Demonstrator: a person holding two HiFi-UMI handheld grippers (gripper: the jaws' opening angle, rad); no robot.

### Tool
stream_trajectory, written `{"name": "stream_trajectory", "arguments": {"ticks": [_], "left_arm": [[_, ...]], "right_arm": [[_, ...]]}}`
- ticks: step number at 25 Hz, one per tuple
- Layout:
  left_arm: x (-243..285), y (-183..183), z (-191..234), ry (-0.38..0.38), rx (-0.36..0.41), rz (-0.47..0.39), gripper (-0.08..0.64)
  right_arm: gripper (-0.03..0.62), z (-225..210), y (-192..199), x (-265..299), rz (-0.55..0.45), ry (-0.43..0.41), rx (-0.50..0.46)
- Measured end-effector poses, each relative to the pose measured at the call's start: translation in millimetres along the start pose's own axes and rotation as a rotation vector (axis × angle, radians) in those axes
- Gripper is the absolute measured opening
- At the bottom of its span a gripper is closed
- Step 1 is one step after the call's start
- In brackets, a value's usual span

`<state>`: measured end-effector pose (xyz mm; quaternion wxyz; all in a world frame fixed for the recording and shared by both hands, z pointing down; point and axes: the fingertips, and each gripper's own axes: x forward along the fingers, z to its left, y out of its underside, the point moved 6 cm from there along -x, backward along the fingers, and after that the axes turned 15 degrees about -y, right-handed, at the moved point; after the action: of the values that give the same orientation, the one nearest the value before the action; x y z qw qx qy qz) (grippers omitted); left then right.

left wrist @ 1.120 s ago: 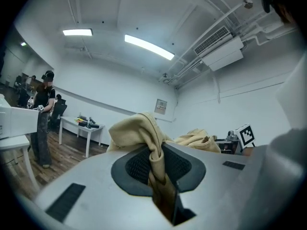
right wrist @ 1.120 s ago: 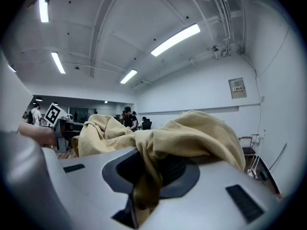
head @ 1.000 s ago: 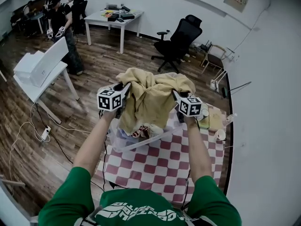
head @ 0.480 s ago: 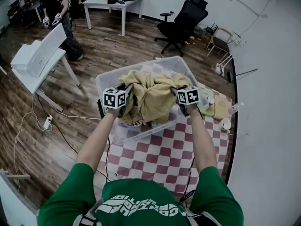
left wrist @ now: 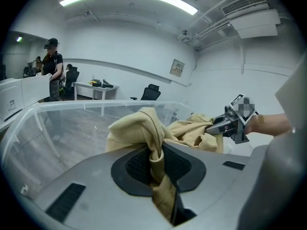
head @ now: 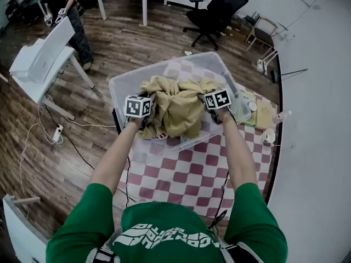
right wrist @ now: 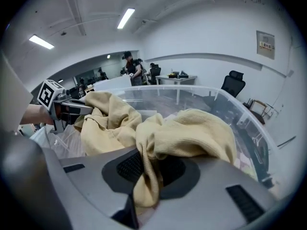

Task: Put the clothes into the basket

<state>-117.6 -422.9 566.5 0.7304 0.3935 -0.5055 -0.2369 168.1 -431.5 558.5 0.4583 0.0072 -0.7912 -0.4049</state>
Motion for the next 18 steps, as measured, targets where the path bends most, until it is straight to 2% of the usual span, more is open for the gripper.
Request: {"name": "stream_trajectory", "arguments": {"ticks": [7,10,18], "left_arm": [[32.1,30.8,0.8,-0.035,0.061,0.128,0.046],[42.6,44.8,7.3,-0.06,0.077,0.173,0.047],[43.6,43.5,8.1,-0.099,0.131,0.145,0.048]], "right_arm": [[0.071,-12.4,33.8,50.2,0.149,-0.04,0.021],[0.071,-13.2,43.3,64.3,0.18,-0.051,0.029],[0.082,-16.9,46.4,66.2,0.176,-0.053,0.046]]}}
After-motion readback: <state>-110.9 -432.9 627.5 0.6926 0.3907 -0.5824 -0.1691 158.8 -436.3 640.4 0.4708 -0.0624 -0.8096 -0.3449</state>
